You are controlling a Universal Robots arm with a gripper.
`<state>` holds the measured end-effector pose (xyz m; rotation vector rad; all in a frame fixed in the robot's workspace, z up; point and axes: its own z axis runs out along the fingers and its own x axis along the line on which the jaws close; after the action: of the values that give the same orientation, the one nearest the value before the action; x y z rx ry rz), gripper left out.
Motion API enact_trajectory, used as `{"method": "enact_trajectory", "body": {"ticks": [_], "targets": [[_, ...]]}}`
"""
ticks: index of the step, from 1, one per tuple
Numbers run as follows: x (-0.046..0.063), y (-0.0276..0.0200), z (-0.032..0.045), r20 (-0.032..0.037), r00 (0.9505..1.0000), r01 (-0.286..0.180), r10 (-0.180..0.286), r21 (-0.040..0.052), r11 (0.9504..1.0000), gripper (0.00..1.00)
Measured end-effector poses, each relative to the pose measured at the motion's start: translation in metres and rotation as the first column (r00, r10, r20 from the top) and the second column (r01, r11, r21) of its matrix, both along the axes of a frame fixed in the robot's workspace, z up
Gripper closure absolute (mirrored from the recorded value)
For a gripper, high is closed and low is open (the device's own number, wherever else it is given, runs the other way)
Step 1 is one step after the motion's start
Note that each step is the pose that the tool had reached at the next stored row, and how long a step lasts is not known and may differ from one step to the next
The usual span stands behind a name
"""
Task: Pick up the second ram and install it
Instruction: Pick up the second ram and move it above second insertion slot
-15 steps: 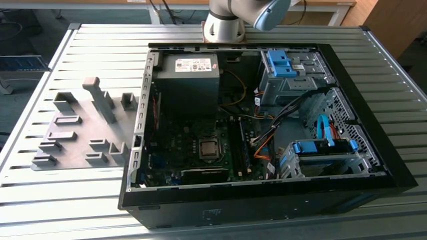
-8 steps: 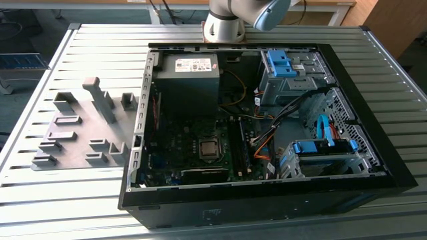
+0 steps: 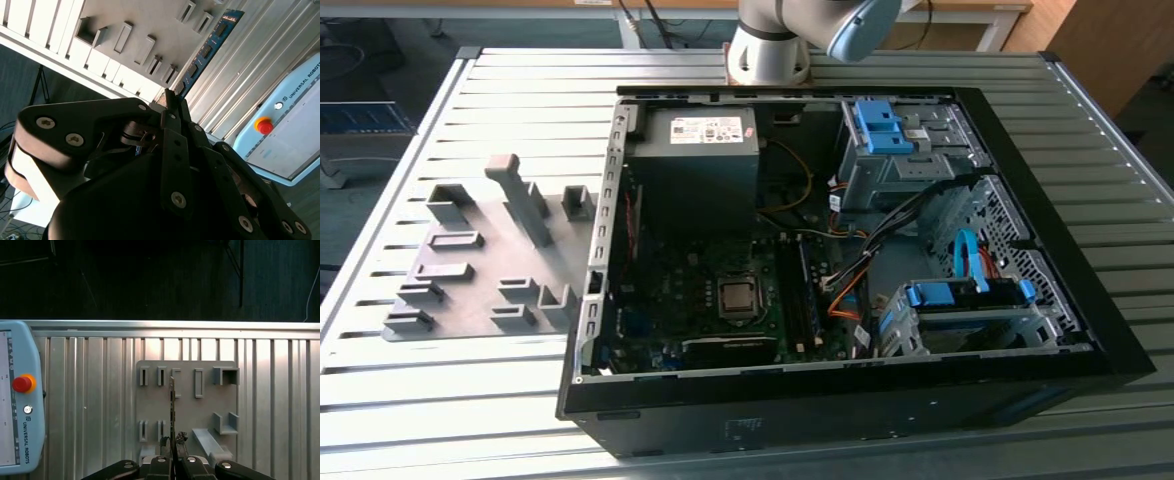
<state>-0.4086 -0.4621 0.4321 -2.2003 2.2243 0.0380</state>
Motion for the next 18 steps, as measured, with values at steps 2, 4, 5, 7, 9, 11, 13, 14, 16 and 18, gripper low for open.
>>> {"method": "enact_trajectory", "body": {"ticks": [2, 4, 5, 7, 9, 11, 13, 14, 16, 18], "targets": [[0.0, 0.0, 0.001, 0.0, 1.0, 0.0, 0.0, 0.0, 1.0, 0.86], [0.0, 0.0, 0.002, 0.0, 1.0, 0.0, 0.0, 0.0, 1.0, 0.86], [0.0, 0.0, 0.0025, 0.0001, 1.0, 0.0, 0.0, 0.0, 1.0, 0.86], [0.0, 0.0, 0.0035, 0.0, 1.0, 0.0, 0.0, 0.0, 1.0, 0.86], [0.0, 0.0, 0.0045, 0.0, 1.0, 0.0, 0.0, 0.0, 1.0, 0.86], [0.0, 0.0, 0.0056, 0.0, 1.0, 0.0, 0.0, 0.0, 1.0, 0.86], [0.0, 0.0, 0.0067, 0.0, 1.0, 0.0, 0.0, -0.0001, 1.0, 0.86], [0.0, 0.0, 0.0073, 0.0, 1.0, 0.0, 0.0, 0.0, 1.0, 0.86], [0.0, 0.0, 0.0085, 0.0, 1.0, 0.0, 0.0, 0.0, 1.0, 0.86], [0.0, 0.0, 0.0097, 0.0, 1.0, 0.0, 0.0, -0.0001, 1.0, 0.86]]}}
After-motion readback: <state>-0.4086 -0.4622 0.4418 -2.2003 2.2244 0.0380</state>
